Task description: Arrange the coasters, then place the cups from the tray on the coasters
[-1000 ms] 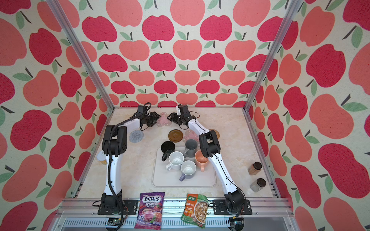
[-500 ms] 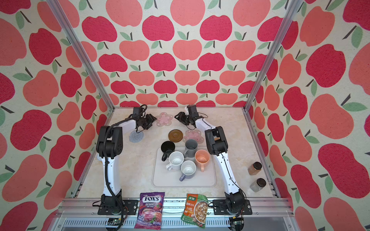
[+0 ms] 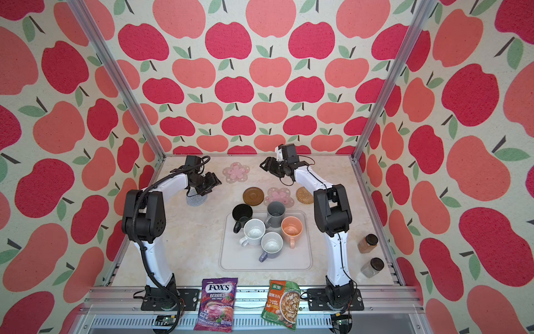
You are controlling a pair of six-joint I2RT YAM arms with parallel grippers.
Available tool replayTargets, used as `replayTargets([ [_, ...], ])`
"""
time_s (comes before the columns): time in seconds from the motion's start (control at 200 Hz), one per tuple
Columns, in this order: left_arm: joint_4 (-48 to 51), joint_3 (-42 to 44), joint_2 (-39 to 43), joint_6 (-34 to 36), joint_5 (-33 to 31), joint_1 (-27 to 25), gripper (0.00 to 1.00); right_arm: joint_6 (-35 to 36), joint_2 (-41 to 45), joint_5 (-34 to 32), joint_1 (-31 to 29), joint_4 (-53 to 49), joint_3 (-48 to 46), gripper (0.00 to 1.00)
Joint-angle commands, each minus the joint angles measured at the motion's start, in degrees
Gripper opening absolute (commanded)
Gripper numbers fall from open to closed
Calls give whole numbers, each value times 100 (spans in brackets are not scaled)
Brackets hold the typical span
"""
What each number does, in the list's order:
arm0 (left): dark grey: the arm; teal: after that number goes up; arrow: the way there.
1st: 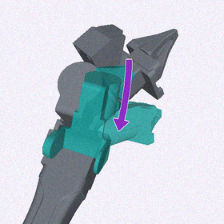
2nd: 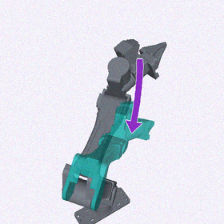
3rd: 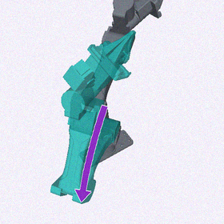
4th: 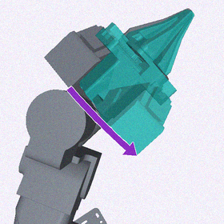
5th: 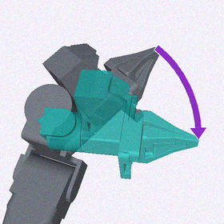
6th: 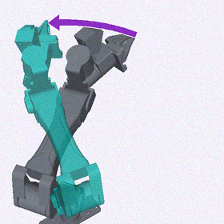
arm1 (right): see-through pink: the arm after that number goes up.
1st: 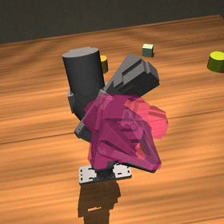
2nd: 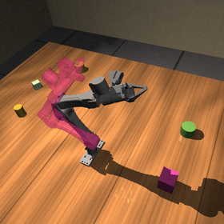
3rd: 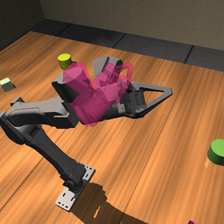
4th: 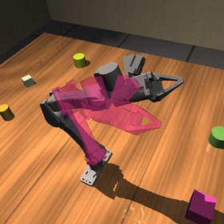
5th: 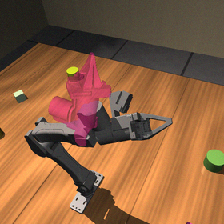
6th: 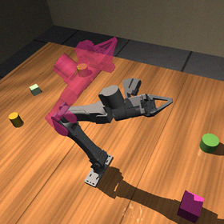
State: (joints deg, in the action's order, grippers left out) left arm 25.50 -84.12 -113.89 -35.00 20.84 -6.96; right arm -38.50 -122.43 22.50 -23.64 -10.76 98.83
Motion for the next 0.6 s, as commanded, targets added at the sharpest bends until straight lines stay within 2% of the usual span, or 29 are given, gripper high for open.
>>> replayTargets([
  [0.0,489,111,324,396,-3,-56,68,505,388,-448,131,-582,-529,65],
  [0.13,530,83,478,464,110,-112,68,848,795,-824,131,-597,-969,65],
  [0.38,716,-336,357,666,298,-338,67,1319,1185,-1190,148,-1150,-1224,65],
  [0.595,939,-829,41,848,506,-660,67,1337,1497,-1360,288,-1313,-1669,64],
])
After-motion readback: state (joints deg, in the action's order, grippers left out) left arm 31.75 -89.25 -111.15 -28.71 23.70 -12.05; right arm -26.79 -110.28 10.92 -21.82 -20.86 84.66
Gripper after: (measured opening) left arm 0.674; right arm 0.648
